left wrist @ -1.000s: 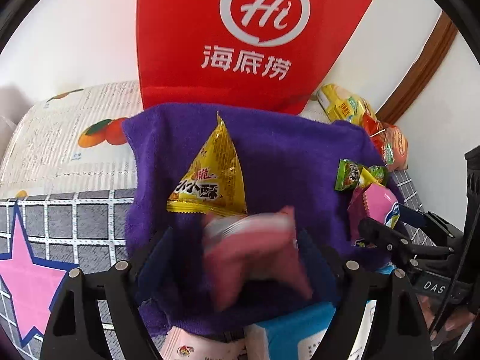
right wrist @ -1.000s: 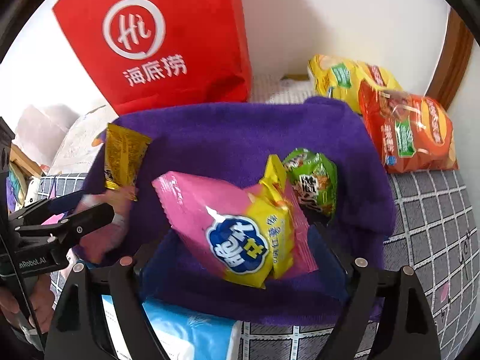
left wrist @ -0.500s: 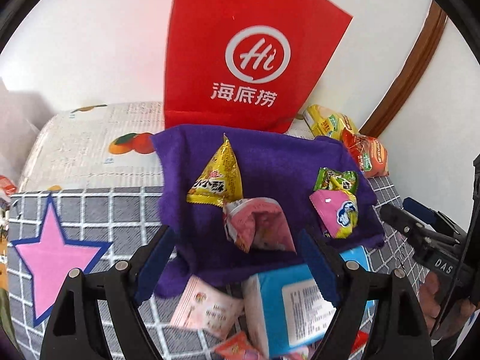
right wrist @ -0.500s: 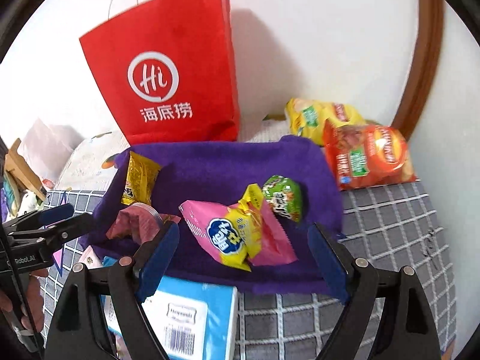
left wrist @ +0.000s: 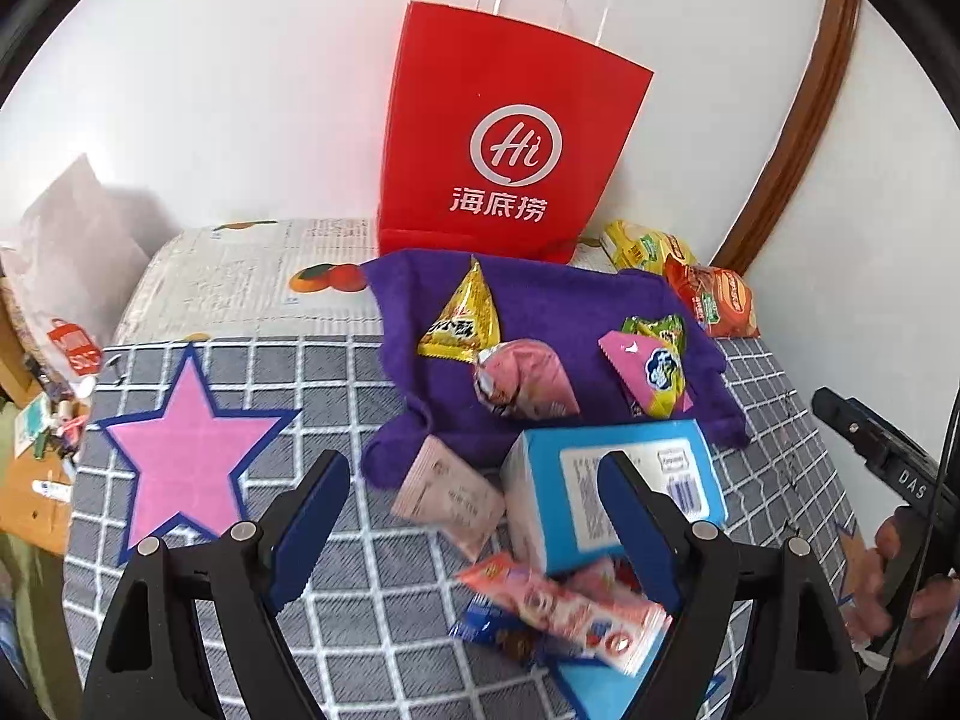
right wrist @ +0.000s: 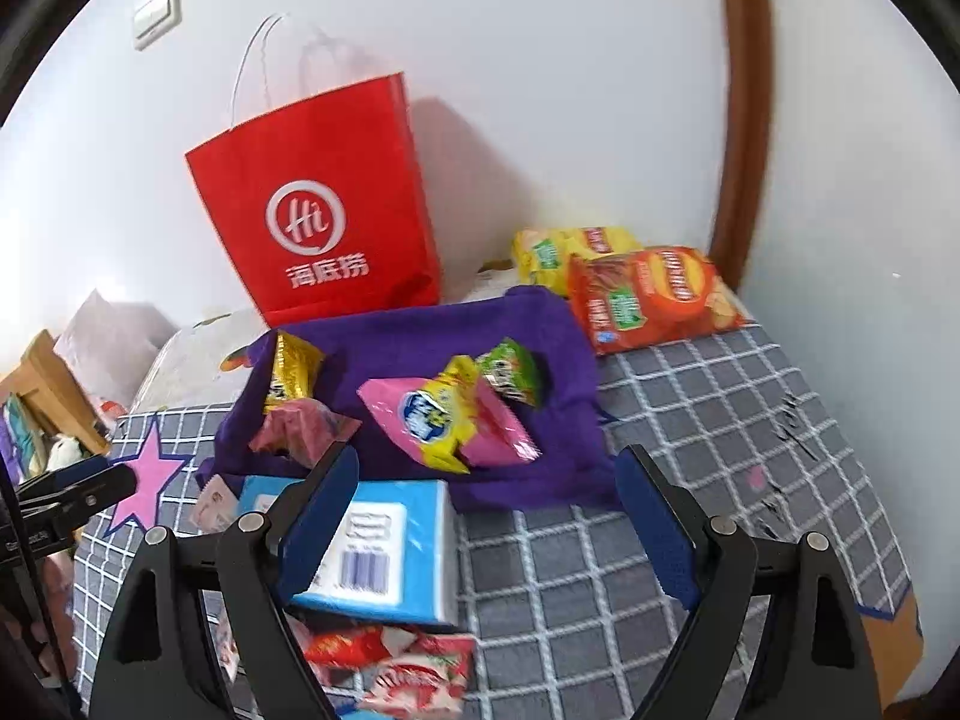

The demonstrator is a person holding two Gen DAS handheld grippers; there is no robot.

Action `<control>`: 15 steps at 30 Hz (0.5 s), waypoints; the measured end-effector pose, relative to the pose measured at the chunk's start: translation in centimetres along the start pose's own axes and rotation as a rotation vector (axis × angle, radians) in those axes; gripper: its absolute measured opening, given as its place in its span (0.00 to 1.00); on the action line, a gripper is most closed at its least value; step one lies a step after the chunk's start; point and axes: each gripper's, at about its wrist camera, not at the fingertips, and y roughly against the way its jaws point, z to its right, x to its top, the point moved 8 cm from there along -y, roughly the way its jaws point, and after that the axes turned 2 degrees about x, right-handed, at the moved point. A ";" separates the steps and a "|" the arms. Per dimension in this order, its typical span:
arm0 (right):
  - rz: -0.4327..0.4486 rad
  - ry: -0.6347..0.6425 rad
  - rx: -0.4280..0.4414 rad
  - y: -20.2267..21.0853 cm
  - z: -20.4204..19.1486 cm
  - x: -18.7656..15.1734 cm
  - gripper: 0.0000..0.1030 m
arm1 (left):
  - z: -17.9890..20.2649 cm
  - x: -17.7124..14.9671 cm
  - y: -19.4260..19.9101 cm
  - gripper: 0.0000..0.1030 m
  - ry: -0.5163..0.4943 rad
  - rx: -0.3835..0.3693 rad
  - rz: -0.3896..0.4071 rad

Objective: Organize snacks
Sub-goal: 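Open both tools to release the bags on the cloth and withdraw, then move the right tool down toward the red-white strawberry candy wrapper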

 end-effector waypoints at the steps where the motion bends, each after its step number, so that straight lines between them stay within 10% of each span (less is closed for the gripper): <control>1: 0.001 -0.009 0.002 0.3 0.2 -0.2 0.84 | -0.1 -0.3 0.5 0.81 -0.003 0.010 0.010; 15: -0.009 -0.080 -0.038 4.1 3.6 -4.7 0.89 | 0.0 -2.9 4.1 0.81 0.000 0.045 0.090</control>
